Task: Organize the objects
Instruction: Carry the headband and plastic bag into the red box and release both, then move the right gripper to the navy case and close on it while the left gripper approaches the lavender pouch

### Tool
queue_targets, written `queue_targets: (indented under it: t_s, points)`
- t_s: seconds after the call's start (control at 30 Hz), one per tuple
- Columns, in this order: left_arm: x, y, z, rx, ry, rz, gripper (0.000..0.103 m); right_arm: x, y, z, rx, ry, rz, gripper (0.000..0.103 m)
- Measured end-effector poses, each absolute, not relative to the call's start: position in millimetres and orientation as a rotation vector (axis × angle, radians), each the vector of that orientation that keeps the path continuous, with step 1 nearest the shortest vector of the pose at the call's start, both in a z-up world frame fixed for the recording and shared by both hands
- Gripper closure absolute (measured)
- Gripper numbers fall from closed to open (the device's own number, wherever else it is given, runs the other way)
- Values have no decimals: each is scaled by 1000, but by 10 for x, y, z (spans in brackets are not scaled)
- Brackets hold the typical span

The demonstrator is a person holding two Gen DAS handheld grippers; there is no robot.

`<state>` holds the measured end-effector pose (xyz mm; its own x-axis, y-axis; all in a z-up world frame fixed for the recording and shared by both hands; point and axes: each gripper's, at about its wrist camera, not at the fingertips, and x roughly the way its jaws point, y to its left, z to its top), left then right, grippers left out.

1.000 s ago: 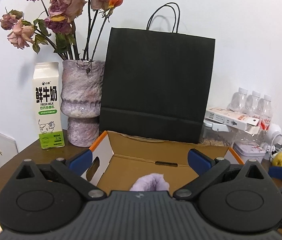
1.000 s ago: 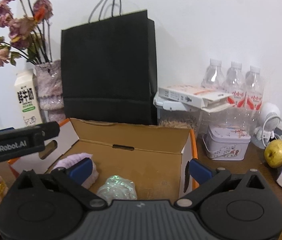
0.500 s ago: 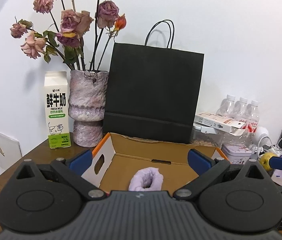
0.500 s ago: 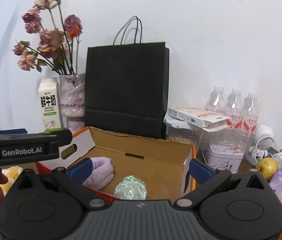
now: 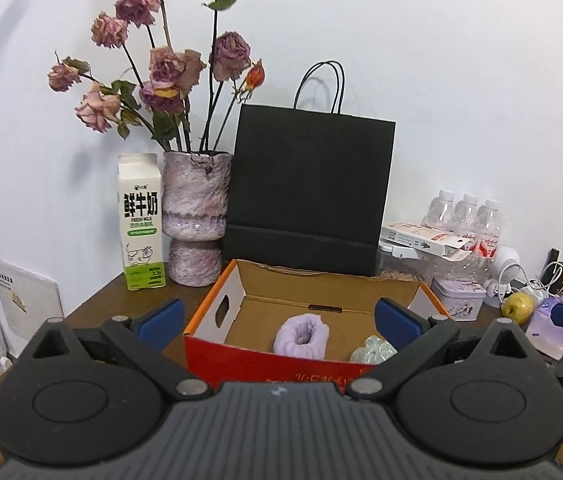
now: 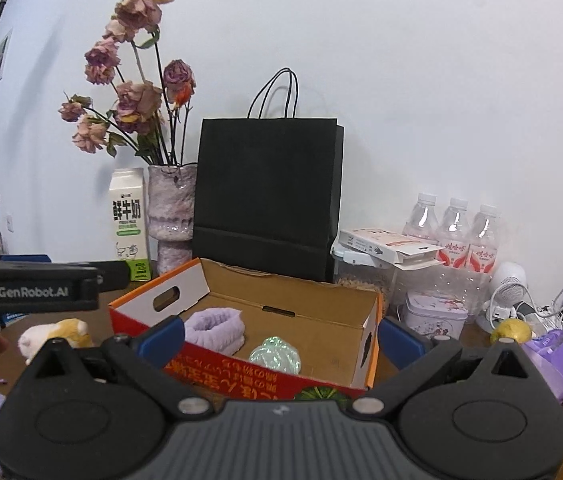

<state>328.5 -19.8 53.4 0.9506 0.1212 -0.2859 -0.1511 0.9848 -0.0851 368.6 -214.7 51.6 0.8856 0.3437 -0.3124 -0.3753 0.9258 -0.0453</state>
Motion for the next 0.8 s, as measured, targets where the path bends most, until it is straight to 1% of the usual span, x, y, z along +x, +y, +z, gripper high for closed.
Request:
queue_targets:
  t_s: [0.33,0.8]
  points:
    - [2805,-196,585,-88,258,127,0,3266,-2283,553,-93,304,372,0]
    - [2115,-84,494,-47,274,152,0,2697,-2518,412,-51,326,346,0]
